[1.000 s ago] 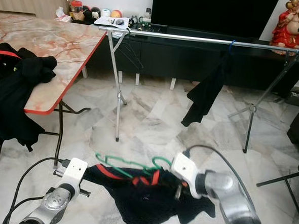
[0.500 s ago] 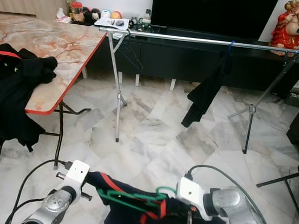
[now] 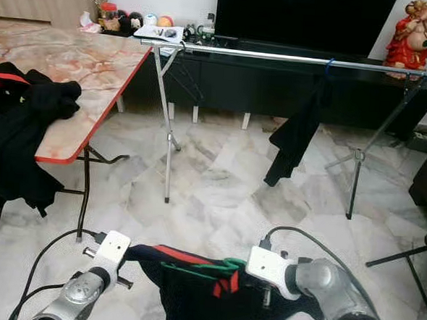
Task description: Hang hanger
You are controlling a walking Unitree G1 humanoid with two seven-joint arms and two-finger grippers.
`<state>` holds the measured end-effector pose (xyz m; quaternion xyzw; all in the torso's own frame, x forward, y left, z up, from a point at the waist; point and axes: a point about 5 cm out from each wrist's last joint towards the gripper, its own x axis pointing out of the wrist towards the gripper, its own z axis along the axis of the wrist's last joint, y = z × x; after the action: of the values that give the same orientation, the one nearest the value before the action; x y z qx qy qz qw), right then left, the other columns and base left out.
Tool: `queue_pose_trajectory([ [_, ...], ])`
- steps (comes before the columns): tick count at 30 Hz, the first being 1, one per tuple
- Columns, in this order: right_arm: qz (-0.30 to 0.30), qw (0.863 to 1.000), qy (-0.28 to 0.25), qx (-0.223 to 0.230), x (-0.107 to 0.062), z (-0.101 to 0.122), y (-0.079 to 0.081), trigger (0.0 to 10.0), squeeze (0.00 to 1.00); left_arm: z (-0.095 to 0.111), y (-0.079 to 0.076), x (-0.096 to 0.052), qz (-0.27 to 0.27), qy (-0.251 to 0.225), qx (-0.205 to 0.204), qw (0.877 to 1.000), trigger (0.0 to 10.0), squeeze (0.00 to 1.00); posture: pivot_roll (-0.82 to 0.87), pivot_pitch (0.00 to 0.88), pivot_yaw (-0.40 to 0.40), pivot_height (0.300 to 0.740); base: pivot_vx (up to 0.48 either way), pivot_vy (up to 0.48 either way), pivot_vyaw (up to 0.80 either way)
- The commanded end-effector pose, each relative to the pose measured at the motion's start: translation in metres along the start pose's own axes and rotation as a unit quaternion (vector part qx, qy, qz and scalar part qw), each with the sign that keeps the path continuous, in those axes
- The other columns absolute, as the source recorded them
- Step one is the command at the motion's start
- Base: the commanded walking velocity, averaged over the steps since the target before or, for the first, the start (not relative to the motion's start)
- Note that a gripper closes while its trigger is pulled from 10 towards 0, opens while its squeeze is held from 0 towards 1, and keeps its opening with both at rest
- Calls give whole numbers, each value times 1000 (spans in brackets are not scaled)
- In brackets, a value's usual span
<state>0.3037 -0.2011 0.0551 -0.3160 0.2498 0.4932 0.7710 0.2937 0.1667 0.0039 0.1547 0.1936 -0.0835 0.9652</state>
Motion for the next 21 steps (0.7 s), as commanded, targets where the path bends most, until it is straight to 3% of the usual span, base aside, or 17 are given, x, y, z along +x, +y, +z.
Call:
queue_pose_trajectory([
  [1, -20, 999, -30, 37, -7, 1, -7, 0, 0, -8, 9, -3, 10, 18, 18, 1000, 0, 0, 100, 72, -30, 740, 0, 0, 0],
  [3, -2, 996, -65, 57, -2, 7, -3, 0, 0, -9, 7, -4, 5, 18, 23, 1000, 0, 0, 98, 72, -29, 740, 0, 0, 0],
  [6, 14, 995, -76, 63, 1, 9, 1, 0, 0, -9, 6, -4, 2, 19, 25, 1000, 0, 0, 98, 72, -29, 740, 0, 0, 0],
  [13, 72, 997, 33, 8, 11, -13, 24, 0, 0, 0, 8, -1, 4, 4, 21, 1000, 0, 0, 104, 84, -31, 740, 0, 0, 0],
  [21, 21, 995, 93, 8, 20, -22, 24, 0, 0, 13, 14, 3, -2, -21, 1, 1000, 0, 0, 111, 78, -31, 740, 0, 0, 0],
])
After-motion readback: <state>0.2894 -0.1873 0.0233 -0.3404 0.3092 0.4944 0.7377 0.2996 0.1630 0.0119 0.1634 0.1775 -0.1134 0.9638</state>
